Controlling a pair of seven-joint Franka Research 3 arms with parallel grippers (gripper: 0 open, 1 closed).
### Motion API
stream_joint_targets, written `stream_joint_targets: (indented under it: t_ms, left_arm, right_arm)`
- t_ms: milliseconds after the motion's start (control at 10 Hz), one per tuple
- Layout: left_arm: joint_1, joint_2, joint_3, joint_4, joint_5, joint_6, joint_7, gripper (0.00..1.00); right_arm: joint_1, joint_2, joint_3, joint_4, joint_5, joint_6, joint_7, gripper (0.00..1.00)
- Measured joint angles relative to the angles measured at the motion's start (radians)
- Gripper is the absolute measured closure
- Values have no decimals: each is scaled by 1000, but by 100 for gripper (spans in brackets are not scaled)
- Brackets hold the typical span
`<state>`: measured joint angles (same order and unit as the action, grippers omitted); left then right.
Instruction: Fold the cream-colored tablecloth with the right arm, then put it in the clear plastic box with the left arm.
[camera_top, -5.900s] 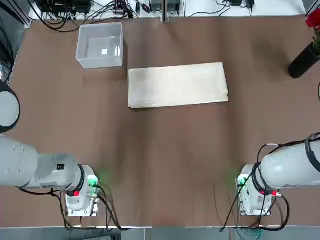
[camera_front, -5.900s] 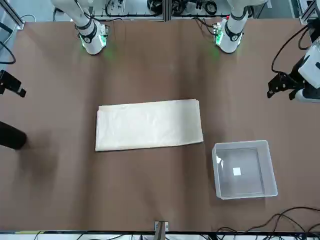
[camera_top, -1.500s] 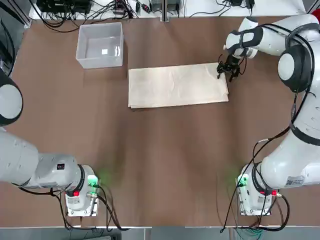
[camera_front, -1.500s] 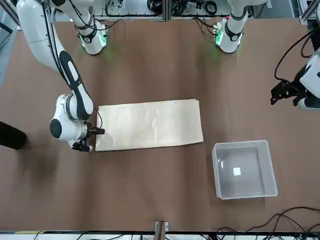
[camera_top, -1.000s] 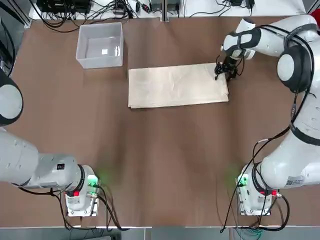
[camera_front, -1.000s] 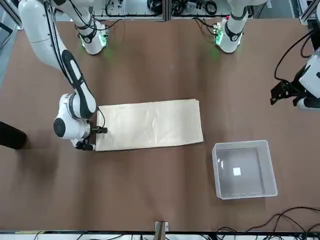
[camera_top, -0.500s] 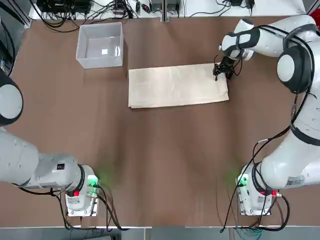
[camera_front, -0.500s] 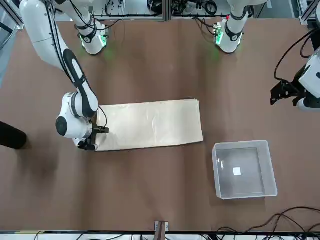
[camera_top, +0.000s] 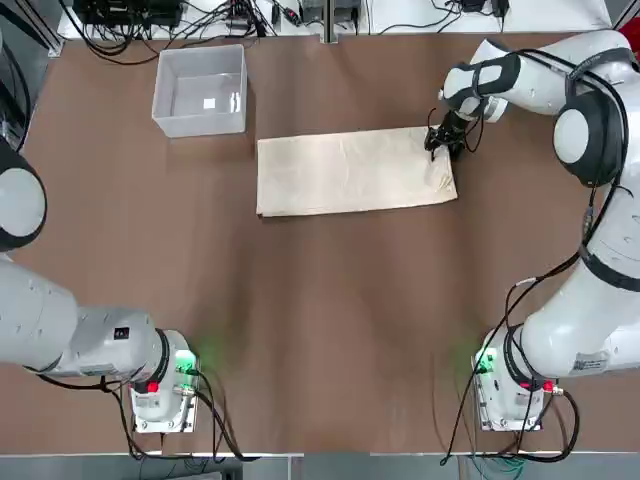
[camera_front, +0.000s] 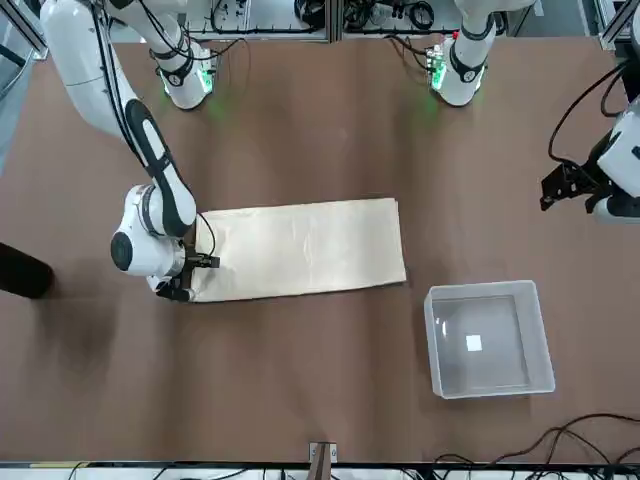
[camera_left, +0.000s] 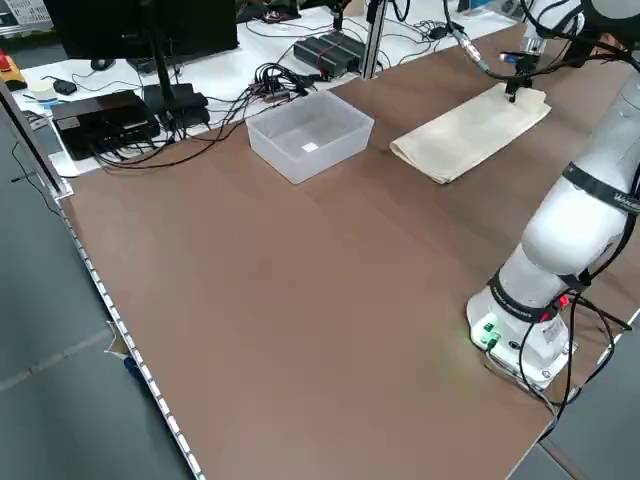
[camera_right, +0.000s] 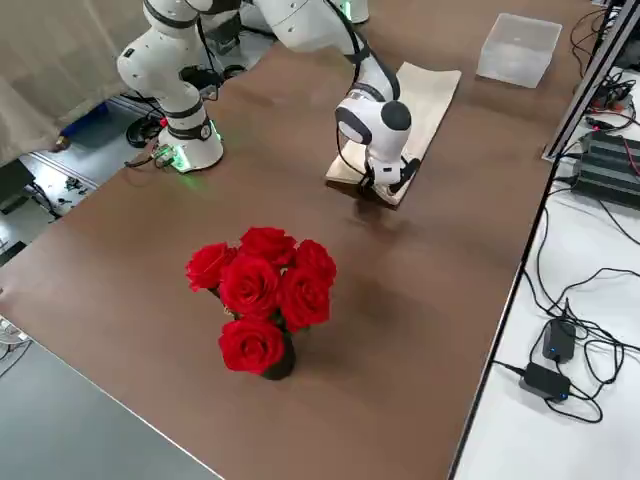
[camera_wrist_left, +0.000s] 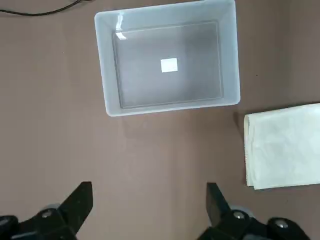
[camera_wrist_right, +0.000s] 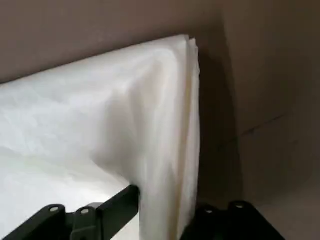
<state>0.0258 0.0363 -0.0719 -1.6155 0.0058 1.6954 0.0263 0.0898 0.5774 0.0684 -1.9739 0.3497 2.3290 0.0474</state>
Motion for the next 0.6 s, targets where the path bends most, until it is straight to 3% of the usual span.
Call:
stream_joint_targets:
  t_ms: [600]
  left_arm:
    - [0,4,0,5,0,0,0,0]
  right_arm:
    - [12,0,-2,0,2,15,0,94]
